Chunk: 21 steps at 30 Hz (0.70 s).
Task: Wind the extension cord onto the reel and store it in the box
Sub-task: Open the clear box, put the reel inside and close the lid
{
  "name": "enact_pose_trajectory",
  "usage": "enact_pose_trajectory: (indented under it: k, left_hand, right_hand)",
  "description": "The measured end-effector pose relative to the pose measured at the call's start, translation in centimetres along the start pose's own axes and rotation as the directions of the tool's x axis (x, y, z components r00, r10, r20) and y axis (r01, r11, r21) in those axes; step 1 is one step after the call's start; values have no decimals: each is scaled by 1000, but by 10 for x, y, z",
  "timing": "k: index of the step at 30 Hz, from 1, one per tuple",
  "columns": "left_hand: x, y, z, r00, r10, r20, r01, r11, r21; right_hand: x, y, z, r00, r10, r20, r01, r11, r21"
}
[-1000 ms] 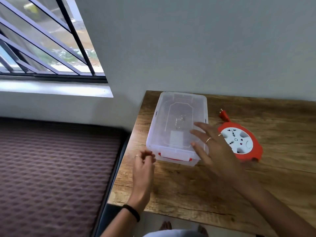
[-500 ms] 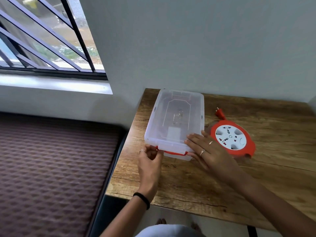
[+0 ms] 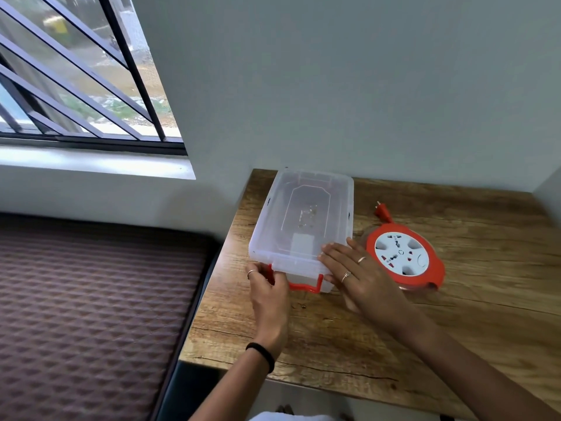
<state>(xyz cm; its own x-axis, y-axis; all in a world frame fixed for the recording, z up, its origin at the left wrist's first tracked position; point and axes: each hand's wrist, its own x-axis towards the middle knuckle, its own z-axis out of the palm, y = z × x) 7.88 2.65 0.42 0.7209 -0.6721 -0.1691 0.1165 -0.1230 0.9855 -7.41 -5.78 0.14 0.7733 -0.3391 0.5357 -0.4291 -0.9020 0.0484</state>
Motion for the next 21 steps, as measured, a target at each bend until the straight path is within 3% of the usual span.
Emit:
enact_pose_trajectory:
  k: [6, 11, 16, 21]
  left_hand:
    - [0, 1, -1, 998, 60, 20, -62, 996, 67]
    - [0, 2, 0, 998, 59, 12, -60, 994, 92]
    - [-2, 3, -2, 998, 45, 33, -49, 992, 114]
    - [-3, 6, -7, 996, 72, 52, -79, 984, 161]
  right_hand:
    - [8, -7, -1, 995, 52, -80, -48, 997, 54]
    - [29, -2, -17, 970, 180, -165, -139, 962, 236]
    - [67, 21, -38, 920, 251, -301, -176, 951, 255]
    - [92, 56, -53, 792, 495, -357, -369, 854, 366]
